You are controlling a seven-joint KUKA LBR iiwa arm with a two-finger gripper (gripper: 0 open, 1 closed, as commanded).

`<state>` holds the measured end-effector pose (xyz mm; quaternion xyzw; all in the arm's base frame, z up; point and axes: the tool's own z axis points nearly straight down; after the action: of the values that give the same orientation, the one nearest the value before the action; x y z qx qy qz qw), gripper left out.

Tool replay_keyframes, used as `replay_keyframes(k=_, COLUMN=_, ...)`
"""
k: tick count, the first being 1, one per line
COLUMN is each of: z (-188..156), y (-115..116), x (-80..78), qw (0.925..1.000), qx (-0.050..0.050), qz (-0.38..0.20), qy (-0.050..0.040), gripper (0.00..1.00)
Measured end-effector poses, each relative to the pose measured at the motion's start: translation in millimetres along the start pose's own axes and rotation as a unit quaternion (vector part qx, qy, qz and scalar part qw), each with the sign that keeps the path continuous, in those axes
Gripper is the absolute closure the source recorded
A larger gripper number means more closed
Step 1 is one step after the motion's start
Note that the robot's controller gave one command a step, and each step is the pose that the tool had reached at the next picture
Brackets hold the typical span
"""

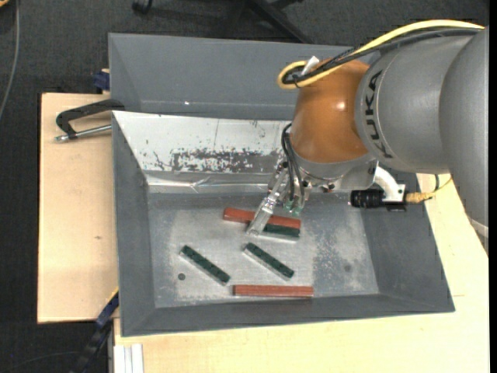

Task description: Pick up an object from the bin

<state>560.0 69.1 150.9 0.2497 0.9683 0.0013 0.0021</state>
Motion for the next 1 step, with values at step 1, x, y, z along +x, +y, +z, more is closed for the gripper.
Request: replay_keyframes(k=1, z=13.6, y=-8.6, x=-15.2, qw=1.0, qx=0.001, qz=-0.009, qy=0.001, gripper=0.0)
